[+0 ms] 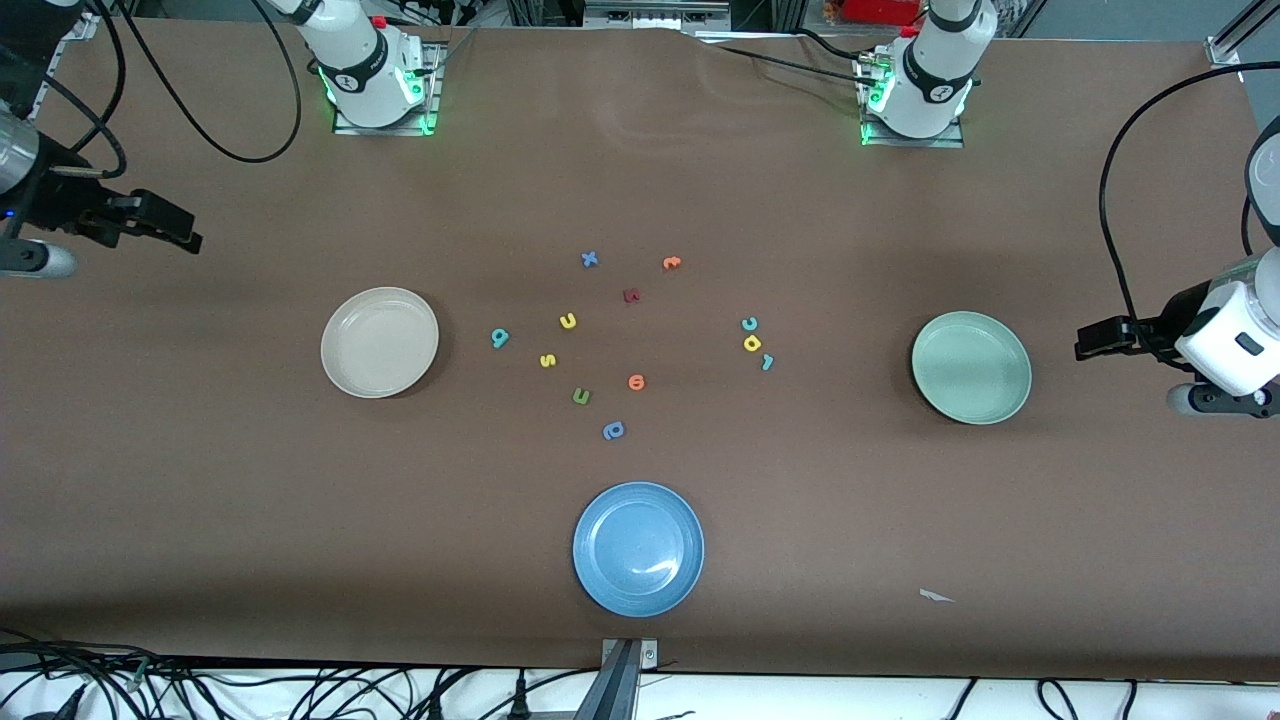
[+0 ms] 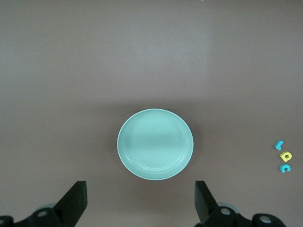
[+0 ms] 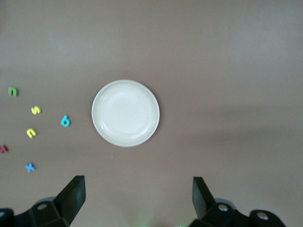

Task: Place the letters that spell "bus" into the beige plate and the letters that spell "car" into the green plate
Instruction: 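Move the right gripper over the teal b while the left gripper advances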

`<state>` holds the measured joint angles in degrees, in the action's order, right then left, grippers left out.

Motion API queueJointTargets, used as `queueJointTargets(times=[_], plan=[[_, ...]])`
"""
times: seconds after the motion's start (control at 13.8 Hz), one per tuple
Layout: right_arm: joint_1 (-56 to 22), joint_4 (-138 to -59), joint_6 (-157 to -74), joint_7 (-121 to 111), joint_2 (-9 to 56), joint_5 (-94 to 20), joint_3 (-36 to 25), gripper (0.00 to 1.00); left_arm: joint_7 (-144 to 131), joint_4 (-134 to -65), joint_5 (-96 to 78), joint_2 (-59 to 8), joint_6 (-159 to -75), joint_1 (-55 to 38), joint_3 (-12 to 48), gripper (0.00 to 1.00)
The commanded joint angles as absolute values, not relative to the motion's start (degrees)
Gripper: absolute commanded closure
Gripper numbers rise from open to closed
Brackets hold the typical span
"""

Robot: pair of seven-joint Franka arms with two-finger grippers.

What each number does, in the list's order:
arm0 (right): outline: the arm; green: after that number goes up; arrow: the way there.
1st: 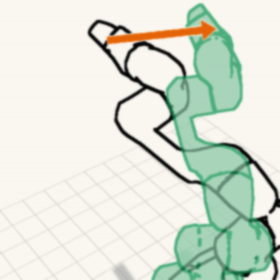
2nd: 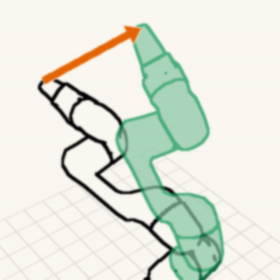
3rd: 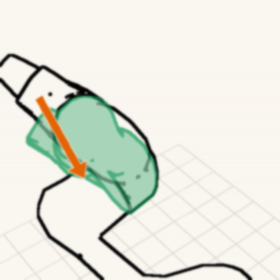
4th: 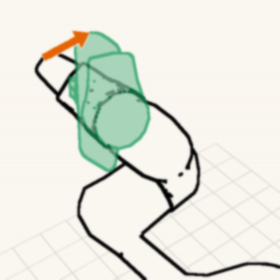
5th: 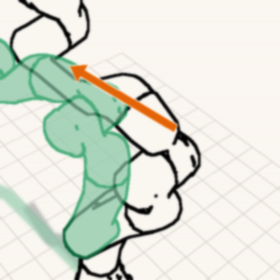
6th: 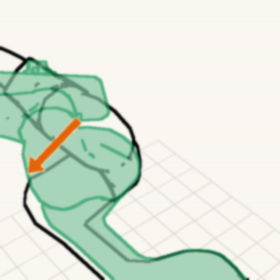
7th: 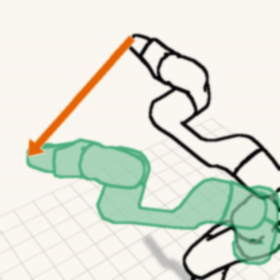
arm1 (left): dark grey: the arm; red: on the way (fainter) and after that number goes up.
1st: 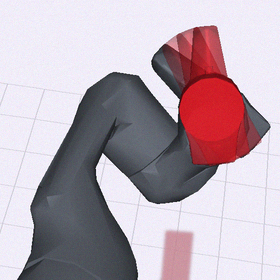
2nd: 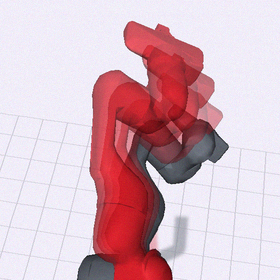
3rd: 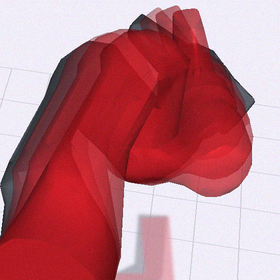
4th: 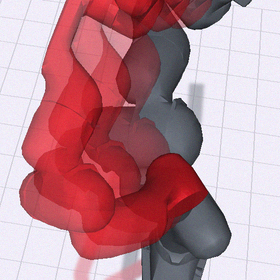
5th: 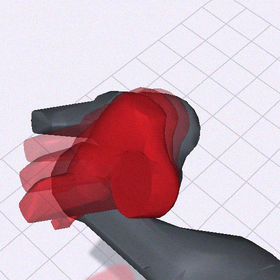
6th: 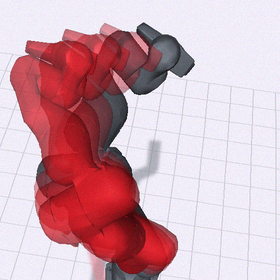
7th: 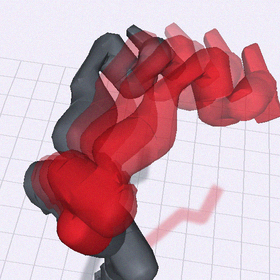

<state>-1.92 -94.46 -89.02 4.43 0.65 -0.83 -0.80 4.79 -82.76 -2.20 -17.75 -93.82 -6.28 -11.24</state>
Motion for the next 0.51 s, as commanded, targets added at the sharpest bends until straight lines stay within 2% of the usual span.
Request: queueJointTargets(times=[0.0, 0.22, 0.44], plan=[[-5.2, -93.8, -85.4, 4.4, 5.0, 0.3, -0.4, 0.0, 5.9, -83.3, -3.0, -17.3, -93.5, -6.4, -11.4, 0.0], [-10.4, -93.8, -86.0, 5.4, 9.1, -0.4, -0.4, 0.0, 5.9, -83.3, -3.0, -17.3, -93.5, -6.4, -11.4, 0.0], [-13.3, -94.9, -91.7, 14.3, 13.7, -0.6, -0.3, 0.0, 5.9, -83.3, -3.0, -17.3, -93.5, -6.4, -11.4, 0.0]])
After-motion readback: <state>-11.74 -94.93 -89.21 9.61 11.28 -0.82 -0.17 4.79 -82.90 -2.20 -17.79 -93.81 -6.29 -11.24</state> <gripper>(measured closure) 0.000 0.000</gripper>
